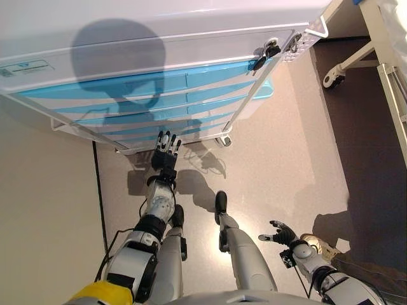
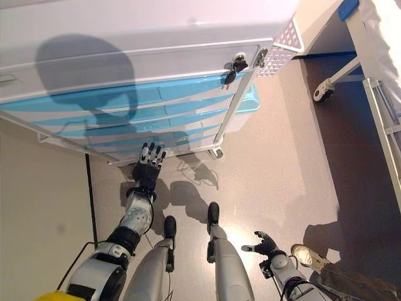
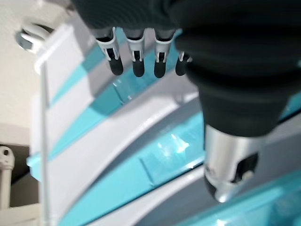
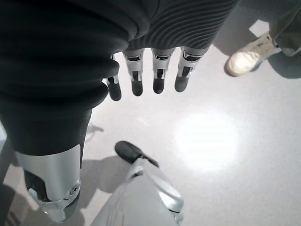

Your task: Open the drawer and pick up the medicine

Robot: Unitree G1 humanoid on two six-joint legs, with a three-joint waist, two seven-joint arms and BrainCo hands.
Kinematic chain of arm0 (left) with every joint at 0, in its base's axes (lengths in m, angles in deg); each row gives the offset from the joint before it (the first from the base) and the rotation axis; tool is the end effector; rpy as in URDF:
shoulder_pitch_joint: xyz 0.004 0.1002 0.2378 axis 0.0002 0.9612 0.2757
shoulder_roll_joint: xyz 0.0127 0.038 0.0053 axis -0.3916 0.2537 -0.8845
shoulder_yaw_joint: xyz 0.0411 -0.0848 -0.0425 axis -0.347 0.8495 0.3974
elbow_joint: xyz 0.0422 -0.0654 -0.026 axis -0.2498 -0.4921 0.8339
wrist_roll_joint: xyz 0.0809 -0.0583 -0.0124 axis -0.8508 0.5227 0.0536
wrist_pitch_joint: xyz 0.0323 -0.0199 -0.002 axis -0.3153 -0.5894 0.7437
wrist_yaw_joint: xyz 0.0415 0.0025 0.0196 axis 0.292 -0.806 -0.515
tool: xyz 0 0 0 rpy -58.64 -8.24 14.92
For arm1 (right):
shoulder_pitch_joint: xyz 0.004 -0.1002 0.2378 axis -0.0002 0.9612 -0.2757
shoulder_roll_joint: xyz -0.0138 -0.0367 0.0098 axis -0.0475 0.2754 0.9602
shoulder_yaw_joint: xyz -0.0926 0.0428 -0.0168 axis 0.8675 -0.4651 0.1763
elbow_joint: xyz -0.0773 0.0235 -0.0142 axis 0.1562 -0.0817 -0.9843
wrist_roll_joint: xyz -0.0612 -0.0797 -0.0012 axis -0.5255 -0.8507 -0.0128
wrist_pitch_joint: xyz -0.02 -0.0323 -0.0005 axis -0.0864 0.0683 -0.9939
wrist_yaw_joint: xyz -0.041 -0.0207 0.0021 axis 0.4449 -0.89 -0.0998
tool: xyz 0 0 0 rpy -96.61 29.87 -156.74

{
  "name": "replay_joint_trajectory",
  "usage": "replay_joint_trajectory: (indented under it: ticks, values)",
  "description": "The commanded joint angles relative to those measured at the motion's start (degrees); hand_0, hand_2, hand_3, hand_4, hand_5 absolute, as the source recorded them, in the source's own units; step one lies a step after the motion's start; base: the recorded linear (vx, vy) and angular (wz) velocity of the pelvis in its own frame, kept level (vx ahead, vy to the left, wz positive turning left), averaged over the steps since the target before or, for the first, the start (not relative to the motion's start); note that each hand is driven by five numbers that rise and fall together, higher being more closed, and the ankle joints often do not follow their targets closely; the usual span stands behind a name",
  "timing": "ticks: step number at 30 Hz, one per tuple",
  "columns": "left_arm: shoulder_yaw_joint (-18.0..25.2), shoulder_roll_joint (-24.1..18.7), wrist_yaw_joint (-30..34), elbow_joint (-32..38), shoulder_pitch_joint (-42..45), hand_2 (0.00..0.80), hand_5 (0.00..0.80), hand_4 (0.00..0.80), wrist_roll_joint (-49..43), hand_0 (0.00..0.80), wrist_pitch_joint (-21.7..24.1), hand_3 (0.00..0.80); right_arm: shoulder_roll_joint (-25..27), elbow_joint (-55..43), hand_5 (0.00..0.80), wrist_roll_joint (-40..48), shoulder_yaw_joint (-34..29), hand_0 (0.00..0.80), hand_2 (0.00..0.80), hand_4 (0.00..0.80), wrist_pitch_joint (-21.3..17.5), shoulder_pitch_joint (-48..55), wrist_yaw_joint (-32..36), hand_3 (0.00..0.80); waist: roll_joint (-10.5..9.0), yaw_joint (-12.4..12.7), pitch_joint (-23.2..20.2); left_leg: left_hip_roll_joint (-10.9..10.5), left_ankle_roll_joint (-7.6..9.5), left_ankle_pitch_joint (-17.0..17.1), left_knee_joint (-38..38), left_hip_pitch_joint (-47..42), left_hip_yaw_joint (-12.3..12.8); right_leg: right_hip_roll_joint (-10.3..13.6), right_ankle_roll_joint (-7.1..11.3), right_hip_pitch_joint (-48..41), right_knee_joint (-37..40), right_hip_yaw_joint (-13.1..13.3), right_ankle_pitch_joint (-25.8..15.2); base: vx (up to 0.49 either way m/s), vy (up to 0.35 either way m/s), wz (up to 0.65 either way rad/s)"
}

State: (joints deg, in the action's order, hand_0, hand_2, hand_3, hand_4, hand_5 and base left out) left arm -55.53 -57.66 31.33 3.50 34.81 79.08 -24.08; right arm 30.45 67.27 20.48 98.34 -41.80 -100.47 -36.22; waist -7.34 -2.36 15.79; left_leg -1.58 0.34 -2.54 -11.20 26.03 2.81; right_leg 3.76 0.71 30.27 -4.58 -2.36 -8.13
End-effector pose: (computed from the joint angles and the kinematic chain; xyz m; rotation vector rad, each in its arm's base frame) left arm 0.2962 0.1477 0.0397 -0.9895 -0.1046 0.0222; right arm 0.1568 -0.2187 -0.0878 -0.4659 0.8481 0.0822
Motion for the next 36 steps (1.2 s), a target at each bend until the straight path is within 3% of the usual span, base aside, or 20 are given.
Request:
replay_joint_trajectory:
  ticks: [1, 14, 36]
  values:
    - [1.75, -0.86, -0.46, 3.44, -4.86, 0.0, 0.0, 0.0, -0.93, 0.0, 3.14, 0.0, 2.95, -0.61, 0.0, 1.08, 0.97, 0.0, 0.0, 0.0, -1.45, 1.38, -0.16, 0.0, 0.28, 0.04, -0.43, -1.34, 1.56, 3.94, 3.4, 2.39, -1.87, -1.32, 1.32, -1.42, -3.91, -1.23, 2.96, 0.0, 0.0, 0.0]
    - [3.32, -3.03, -3.26, 7.28, -11.39, 0.0, 0.0, 0.0, -0.67, 0.0, 6.29, 0.0, 3.38, -0.42, 0.0, 1.43, 2.2, 0.0, 0.0, 0.0, -1.48, 1.12, 0.28, 0.0, -0.11, -0.31, -0.39, -1.19, 1.46, 3.7, 2.5, 3.57, -1.93, -1.18, 1.17, -0.16, -5.21, -1.55, 3.31, 0.0, 0.0, 0.0]
    - [0.76, -3.2, -0.53, 16.96, -8.19, 0.0, 0.0, 0.0, -0.93, 0.0, 6.96, 0.0, 4.65, 0.8, 0.0, -0.45, 3.48, 0.0, 0.0, 0.0, -1.46, 2.86, 1.4, 0.0, 0.85, 0.66, -1.0, -1.54, 1.48, 3.61, 2.62, 1.41, -2.16, -0.72, 0.79, -1.64, -7.57, -1.98, 4.58, 0.003, -0.003, 0.01]
